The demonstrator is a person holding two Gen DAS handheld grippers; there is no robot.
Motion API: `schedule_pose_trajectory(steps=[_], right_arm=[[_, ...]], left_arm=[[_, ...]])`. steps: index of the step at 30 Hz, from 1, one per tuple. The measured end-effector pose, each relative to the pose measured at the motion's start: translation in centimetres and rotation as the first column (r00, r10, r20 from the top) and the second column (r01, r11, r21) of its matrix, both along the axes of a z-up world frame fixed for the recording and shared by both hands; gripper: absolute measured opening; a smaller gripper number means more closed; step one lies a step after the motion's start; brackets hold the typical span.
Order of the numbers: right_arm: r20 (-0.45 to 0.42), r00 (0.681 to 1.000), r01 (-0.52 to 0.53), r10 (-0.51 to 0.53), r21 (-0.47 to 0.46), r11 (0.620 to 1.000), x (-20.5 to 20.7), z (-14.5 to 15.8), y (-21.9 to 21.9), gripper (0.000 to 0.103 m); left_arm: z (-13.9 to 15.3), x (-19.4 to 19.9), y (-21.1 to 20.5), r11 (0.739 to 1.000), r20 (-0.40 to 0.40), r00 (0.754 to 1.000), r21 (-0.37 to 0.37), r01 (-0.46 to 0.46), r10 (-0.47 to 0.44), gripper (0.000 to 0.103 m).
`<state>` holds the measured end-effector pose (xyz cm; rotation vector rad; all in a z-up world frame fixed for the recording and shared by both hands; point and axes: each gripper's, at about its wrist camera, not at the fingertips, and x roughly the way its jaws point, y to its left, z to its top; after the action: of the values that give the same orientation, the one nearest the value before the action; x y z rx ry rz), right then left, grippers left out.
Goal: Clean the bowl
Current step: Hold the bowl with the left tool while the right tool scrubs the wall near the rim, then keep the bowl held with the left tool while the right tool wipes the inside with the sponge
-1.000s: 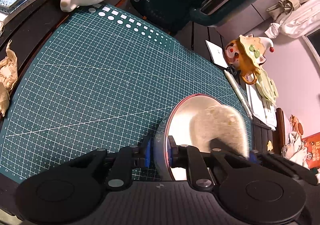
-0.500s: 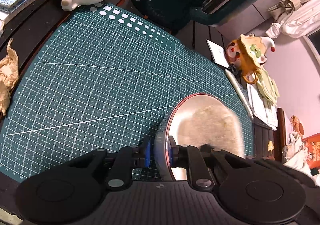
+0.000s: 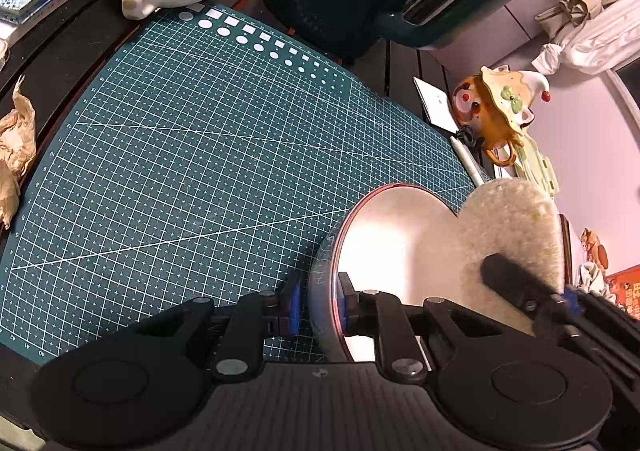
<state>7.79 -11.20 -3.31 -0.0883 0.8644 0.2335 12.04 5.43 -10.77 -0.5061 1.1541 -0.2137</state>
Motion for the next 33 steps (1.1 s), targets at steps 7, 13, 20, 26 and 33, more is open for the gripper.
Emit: schedule_pose_trajectory(steps=[7,13,20,26,33], right_arm=[[-0.138,0.99,-0.024,0.037,0.09,0.996,1.4,-3.0,0.5,0.012],[-0.153,0.987,-0.026,0.041,0.102,0.994,1.3,-3.5,0.5,0.015],[-0.136,0.989,-0.036,0.051,0.107,0.994,0.9,-3.0,0.4,0.022],[-0.126,0.991,-0.019,0.035,0.127,0.992,0.9,-2.6,0.1,0.013],[-0.138,0.989,-0.022,0.047,0.175,0.984,1.0,-2.5,-0.1,0.011]], left_arm=[[0.0,-0.1,0.1,1.0,0.002,1.0,0.001,-0.003,0.003,0.017],[0.1,-0.3,0.1,1.0,0.002,1.0,0.002,-0.004,0.004,0.017],[0.2,-0.3,0.1,1.0,0.001,1.0,0.0,-0.004,0.004,0.017],[0.2,-0.2,0.3,1.0,0.001,1.0,-0.004,-0.009,0.009,0.017],[0.2,-0.3,0.2,1.0,0.005,1.0,0.0,-0.009,0.009,0.017]])
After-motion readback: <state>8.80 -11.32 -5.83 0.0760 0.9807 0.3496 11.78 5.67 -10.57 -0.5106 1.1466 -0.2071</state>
